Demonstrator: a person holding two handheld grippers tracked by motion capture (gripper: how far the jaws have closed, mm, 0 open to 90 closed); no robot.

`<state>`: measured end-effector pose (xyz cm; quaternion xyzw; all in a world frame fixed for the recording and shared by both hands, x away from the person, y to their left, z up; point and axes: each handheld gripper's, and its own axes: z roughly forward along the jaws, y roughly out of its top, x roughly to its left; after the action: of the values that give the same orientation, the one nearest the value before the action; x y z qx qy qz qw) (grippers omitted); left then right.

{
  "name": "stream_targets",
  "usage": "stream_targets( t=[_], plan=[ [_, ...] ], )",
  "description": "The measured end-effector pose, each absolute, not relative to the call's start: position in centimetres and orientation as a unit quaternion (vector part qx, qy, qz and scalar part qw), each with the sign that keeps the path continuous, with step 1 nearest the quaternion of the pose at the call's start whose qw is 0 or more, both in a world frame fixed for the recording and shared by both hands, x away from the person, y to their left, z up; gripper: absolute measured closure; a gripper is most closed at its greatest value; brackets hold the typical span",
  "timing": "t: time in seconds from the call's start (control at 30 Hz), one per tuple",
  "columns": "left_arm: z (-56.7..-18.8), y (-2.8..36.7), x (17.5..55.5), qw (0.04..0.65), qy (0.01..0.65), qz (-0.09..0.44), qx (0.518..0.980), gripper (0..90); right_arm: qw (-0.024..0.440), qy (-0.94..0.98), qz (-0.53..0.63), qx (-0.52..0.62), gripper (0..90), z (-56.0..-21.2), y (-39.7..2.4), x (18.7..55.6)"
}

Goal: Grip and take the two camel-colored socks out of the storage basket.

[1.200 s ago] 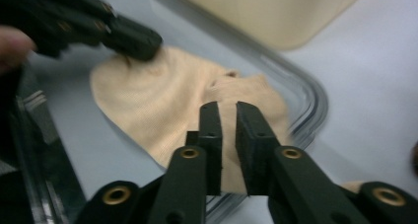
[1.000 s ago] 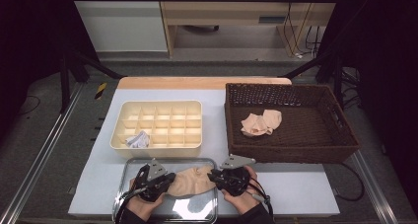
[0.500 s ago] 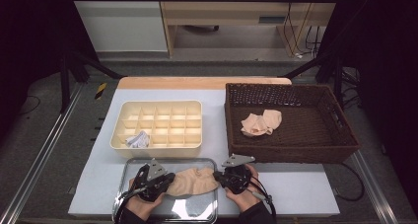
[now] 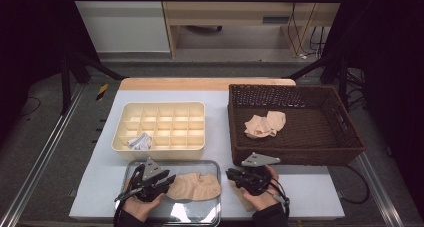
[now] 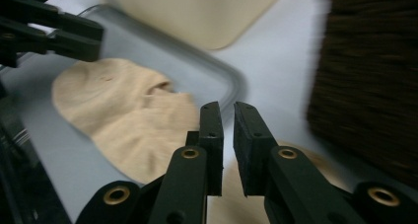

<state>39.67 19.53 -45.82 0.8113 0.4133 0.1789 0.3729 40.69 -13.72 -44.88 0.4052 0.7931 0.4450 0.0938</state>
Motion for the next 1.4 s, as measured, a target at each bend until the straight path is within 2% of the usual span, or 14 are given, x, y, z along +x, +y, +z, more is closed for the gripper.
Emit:
stream_targets(
  t=[0.17,0.3,0.63,0.73,0.9,1.07,1.4],
  plan=[
    [-44.9,21.2,39.8,0.388,0.433,0.191,0.791,60.5,0.115,0.786,0.426,0.433,83.8,-45.1,-16.0,40.6],
    [-44.8,22.2,39.8,0.388,0.441,0.2,0.784,58.3,0.101,0.794,0.409,0.438,82.8,-45.8,-15.7,40.6],
    [-45.1,22.4,40.0,0.382,0.444,0.203,0.785,55.8,0.116,0.816,0.369,0.428,59.6,-47.7,-13.0,40.7],
    [-45.1,22.5,40.0,0.383,0.445,0.203,0.784,55.6,0.12,0.817,0.371,0.425,57.6,-47.8,-12.8,40.7],
    [-45.0,22.6,40.1,0.387,0.451,0.203,0.778,55.6,0.154,0.827,0.352,0.411,68.9,-47.8,-12.3,40.4],
    [-44.8,22.5,40.3,0.391,0.451,0.202,0.777,55.7,0.142,0.832,0.356,0.401,86.6,-47.8,-12.2,40.3],
    [-44.5,23.2,40.5,0.405,0.454,0.204,0.767,55.8,0.111,0.813,0.401,0.408,89.0,-46.5,-13.1,40.6]
  ],
)
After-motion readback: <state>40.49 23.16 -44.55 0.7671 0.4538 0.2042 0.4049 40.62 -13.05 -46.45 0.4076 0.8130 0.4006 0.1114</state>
